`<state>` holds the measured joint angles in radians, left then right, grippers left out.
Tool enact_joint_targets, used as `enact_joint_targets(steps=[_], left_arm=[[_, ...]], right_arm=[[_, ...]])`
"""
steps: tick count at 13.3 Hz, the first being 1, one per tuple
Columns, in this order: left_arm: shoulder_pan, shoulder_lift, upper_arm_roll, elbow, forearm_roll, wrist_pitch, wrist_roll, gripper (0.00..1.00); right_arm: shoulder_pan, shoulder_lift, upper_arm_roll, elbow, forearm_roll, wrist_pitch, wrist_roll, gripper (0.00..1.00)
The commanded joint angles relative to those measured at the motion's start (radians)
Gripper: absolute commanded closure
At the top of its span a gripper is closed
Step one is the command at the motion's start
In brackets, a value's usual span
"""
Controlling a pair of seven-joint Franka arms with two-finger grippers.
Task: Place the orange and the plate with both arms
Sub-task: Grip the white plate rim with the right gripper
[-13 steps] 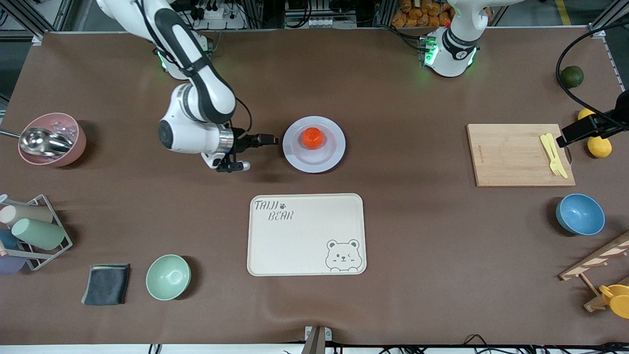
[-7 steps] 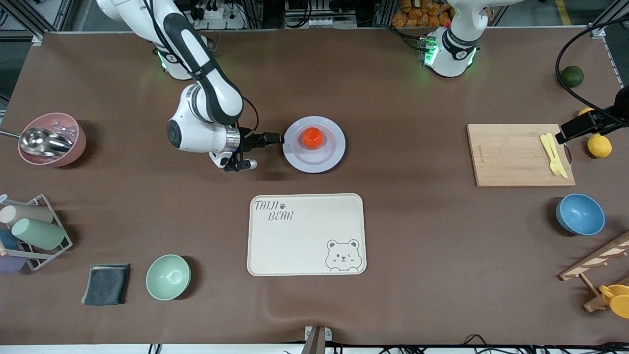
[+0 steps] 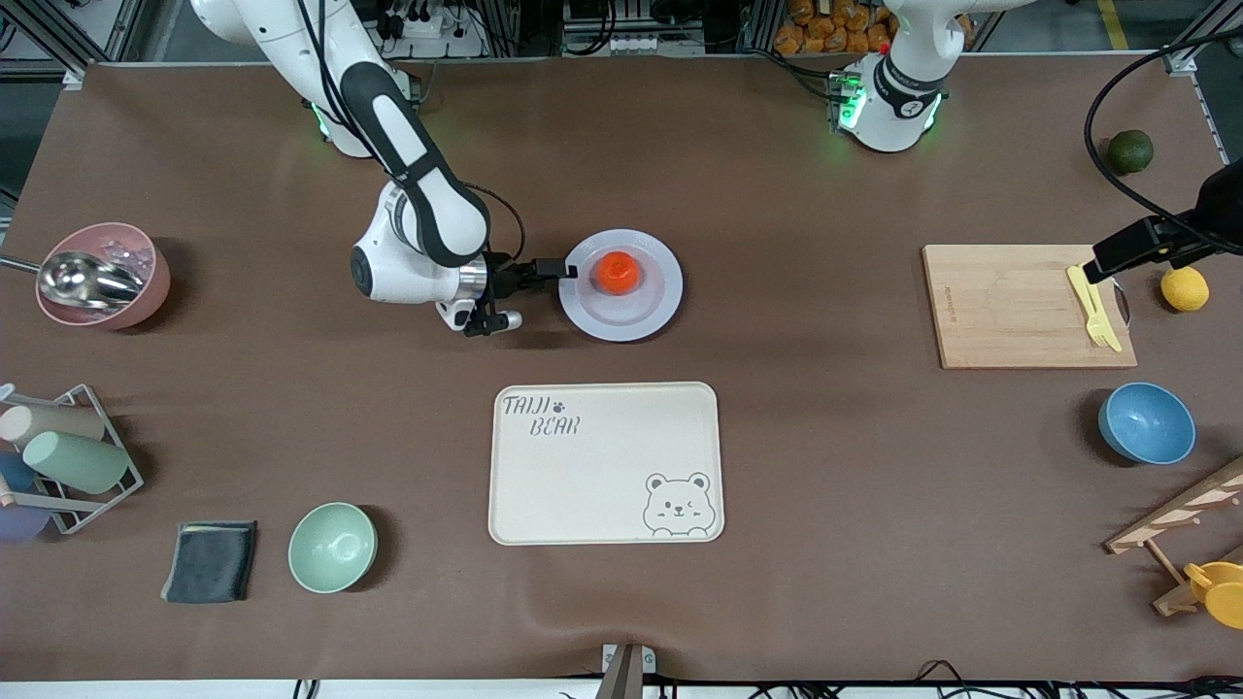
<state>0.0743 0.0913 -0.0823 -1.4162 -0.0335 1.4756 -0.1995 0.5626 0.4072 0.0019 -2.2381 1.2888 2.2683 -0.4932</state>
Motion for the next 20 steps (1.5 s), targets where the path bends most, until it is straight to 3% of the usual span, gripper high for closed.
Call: enact_joint_targets(steps=[1,6,13,20], left_arm=[[0.009,-0.024,-0.005,-0.023,-0.011,0.014,0.015,0.0],[0.013,-0.025,-0.005,-0.027,-0.011,0.014,0.017,0.0],[0.005,-0.022,-0.045,-0.02,0.009,0.026,0.017,0.0],[0.004,-0.019,-0.047,-0.018,0.015,0.02,0.017,0.0]], right_arm=[[0.013,0.013,-0.003,0.003,0.061,-0.003,-0.033,0.0],[0.02,0.058,-0.005,0.003,0.174,-0.019,-0.157,0.0],[0.045,0.065,-0.003,0.002,0.248,-0.02,-0.166,0.0],[0.051,0.081,-0.003,0.003,0.254,-0.018,-0.182,0.0]])
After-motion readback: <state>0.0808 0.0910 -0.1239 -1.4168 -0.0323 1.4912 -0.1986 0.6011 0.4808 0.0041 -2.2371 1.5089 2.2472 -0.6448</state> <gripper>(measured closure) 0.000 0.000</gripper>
